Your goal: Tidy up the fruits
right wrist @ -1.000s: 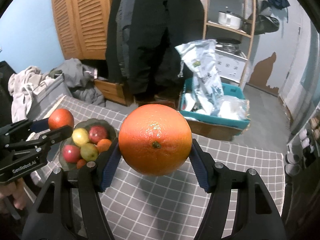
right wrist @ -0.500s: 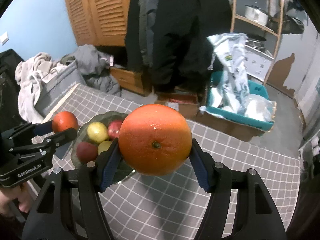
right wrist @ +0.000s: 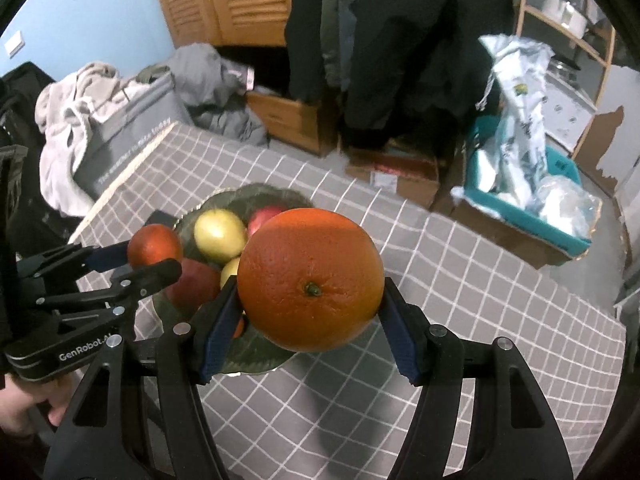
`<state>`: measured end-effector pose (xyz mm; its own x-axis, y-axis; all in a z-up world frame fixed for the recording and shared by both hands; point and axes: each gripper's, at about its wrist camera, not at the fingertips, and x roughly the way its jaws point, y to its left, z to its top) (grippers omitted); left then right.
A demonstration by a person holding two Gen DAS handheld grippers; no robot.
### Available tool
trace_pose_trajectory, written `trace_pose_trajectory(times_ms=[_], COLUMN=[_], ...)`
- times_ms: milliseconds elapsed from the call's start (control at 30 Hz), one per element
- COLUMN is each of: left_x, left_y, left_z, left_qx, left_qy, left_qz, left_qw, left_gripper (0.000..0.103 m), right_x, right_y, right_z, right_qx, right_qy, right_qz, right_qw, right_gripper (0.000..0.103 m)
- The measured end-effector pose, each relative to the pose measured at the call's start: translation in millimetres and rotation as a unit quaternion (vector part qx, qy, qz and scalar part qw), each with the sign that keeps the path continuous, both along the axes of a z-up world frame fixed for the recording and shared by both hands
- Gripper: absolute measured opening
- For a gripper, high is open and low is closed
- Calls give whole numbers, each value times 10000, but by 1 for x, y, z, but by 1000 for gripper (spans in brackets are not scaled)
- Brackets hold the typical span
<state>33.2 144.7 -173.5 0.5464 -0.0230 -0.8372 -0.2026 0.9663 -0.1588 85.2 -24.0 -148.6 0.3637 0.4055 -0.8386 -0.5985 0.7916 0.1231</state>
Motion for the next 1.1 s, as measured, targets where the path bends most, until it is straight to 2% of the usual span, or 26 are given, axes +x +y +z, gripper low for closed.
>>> trace_pose_trajectory(times_ms=[333,733,833,900,967,1067,1100], left_x=[6,8,7,7,6,6,6], left_y=[10,19,22,23,23,25,25], left_z=[-27,-37,-38,-35,-33,-32,-32], left_qx=[-103,-345,-387,-380,-373,-402,-414], left_qy=[342,497,488,444,404,410,409], left_qz=[151,295,337,358,368,395,405], left_qw=[9992,9977,9975,9976,9978,9976,9975], left_gripper=[47,47,57,67,67,67,68], right_x=[3,-1,-1,0,1,3,4], right_y=[19,35,38,38,38,34,33], right_z=[-48,-70,-75,-79,-80,-67,-63], right_qx=[-239,-415,-494,-510,-480,-193,-172], right_qy=[543,888,927,983,1007,874,825], right_qz=[162,440,445,431,393,327,320], right_qw=[9981,9942,9935,9929,9930,9954,9959], right_gripper=[67,69,69,69,71,82,82])
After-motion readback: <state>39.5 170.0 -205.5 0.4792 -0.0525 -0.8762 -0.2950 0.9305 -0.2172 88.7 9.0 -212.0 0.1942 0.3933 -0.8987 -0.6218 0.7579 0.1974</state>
